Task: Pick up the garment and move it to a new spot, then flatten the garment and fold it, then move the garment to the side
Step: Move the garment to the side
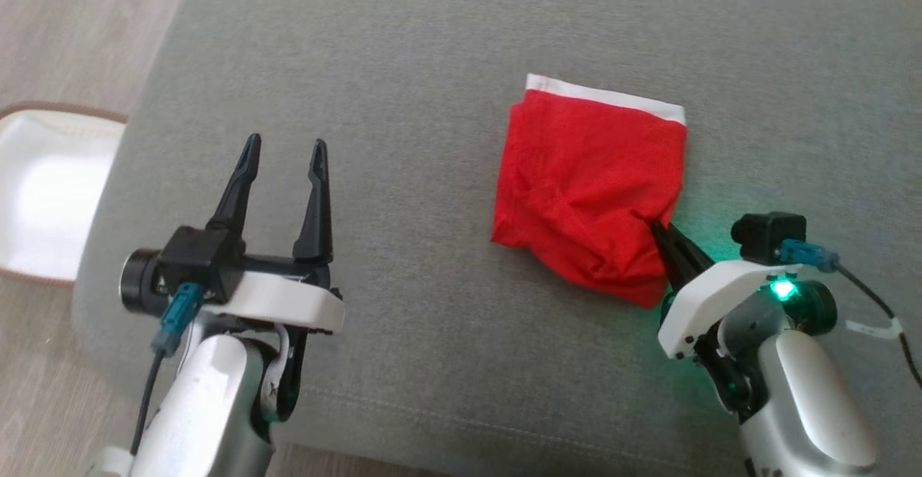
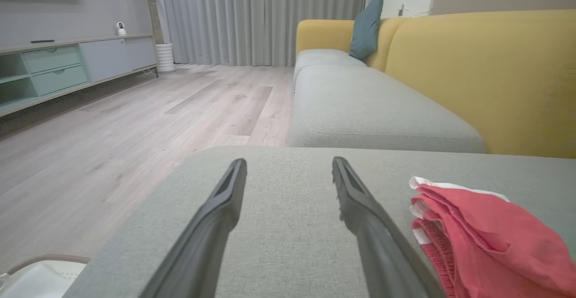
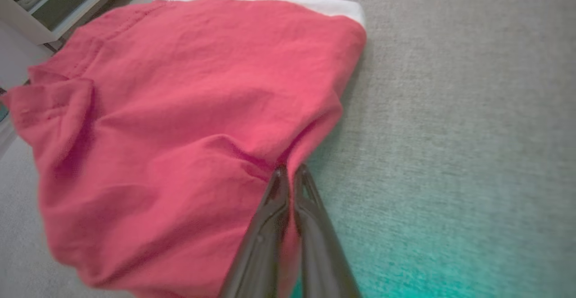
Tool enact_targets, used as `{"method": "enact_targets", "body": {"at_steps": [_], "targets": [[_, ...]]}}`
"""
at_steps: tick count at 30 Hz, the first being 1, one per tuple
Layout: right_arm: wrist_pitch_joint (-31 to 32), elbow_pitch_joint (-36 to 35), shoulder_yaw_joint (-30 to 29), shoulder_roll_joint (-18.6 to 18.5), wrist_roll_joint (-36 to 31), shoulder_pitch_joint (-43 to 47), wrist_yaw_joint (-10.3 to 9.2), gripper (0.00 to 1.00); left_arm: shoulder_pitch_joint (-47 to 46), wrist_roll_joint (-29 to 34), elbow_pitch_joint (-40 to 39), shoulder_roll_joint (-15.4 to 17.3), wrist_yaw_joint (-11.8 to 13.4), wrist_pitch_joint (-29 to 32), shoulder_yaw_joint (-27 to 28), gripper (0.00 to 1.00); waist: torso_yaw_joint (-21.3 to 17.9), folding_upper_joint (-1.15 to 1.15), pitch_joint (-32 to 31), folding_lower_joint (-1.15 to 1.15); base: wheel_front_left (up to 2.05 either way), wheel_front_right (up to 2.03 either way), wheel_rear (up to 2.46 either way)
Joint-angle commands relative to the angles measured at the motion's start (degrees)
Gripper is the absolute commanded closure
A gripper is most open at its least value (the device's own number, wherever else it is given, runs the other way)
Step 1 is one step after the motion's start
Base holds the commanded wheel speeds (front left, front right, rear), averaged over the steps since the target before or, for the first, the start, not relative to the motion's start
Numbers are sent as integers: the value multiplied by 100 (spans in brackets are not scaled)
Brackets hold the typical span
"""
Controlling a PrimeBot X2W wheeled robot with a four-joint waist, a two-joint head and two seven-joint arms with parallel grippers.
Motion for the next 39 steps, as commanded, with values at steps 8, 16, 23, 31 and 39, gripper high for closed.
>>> {"method": "enact_targets", "body": {"at_steps": [8, 16, 23, 31, 39], "targets": [[122, -614, 196, -371, 98, 184, 22, 100, -167, 172, -337, 31, -84, -69, 311, 0, -712, 0, 129, 0, 0, 0, 0], [312, -774, 286, -840, 224, -12, 22, 100, -343, 260, -418, 81, -204, -69, 272, 0, -1546, 0, 418, 0, 0, 0, 0], [245, -537, 474, -1146, 371, -644, 22, 100, -596, 323, -434, 153, -281, -13, 201, 0, -2110, 0, 792, 0, 0, 0, 0], [191, -522, 119, -2153, 49, -1215, 22, 100, -996, 441, -518, 142, -389, 71, -1, 0, -2481, 0, 1240, 0, 0, 0, 0], [240, -825, -537, -2718, -145, -1754, 22, 100, -1206, 534, -645, 290, -441, 209, -58, 0, -2883, 0, 1617, 0, 0, 0, 0]]}}
